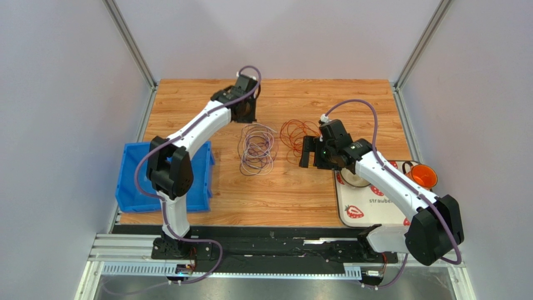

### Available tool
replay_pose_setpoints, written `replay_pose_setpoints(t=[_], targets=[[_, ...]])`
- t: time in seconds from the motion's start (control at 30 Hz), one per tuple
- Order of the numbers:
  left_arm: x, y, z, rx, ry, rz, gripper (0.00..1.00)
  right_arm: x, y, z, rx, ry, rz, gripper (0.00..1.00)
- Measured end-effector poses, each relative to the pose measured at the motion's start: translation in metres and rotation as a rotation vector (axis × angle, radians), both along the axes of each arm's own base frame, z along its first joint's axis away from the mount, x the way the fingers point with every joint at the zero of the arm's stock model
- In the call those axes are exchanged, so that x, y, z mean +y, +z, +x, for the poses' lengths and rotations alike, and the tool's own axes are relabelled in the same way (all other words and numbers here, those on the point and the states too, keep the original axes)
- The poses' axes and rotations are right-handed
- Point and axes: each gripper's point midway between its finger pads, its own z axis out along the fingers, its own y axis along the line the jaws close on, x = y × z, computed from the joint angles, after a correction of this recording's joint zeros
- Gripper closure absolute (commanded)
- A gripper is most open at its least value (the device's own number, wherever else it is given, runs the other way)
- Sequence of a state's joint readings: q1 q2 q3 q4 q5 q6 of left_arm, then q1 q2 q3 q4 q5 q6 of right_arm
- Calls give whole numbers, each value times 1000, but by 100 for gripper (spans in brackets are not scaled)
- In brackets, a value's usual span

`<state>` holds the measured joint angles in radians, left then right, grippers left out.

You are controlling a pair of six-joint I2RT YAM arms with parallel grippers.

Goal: Untangle the cables
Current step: Pick up the cable at the center of the board, then place the cable at the center of the board.

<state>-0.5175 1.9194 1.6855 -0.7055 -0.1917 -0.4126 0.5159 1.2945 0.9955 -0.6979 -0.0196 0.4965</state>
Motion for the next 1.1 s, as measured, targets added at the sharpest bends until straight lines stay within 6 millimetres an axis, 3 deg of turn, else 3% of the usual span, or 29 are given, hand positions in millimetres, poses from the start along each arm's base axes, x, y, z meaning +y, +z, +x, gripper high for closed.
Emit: replay_pose_setpoints(t=[0.03,0.1,0.17,0.23,0.3,0.37,0.43,0.53,0.6,0.7,0.73,0.77,0.8,0.83,0.9,1.1], targets=[[-3,25,4,-37,-3,-20,100,0,0,0,1,0,-1,7],[-12,104,11,-174,-25,-90,100,0,0,-1,2,-1,0,7],[-17,181,3,-317,-50,-175,100,0,1,-1,1,-3,2,7],[-15,267,-22,-479,-83,-285,100,-1,4,-2,-4,-3,6,7],[-2,333,-58,-609,-111,-377,100,-1,8,-4,-14,-4,13,7],[13,365,-92,-680,-134,-436,100,-1,14,-4,-27,-4,25,7],[26,368,-115,-704,-136,-466,100,-1,17,-5,-36,-6,33,7],[26,323,-124,-635,-141,-472,100,-1,21,-6,-43,-7,41,7],[14,255,-116,-498,-137,-442,100,-1,23,-6,-46,-9,45,7],[-2,127,-112,-220,-125,-372,100,-1,24,-7,-47,-14,51,7],[-3,79,-118,-111,-117,-339,91,-1,24,-7,-47,-16,53,7],[-3,44,-127,-24,-112,-313,64,-2,24,-8,-45,-18,53,7],[-2,15,-139,53,-109,-287,51,-2,25,-8,-44,-19,54,7],[-2,-1,-147,97,-118,-270,34,-2,25,-8,-43,-20,54,7],[-8,-15,-161,150,-138,-260,26,-2,25,-9,-42,-22,55,7],[-41,9,-173,78,-234,-284,24,-5,25,-14,-27,-32,53,7]])
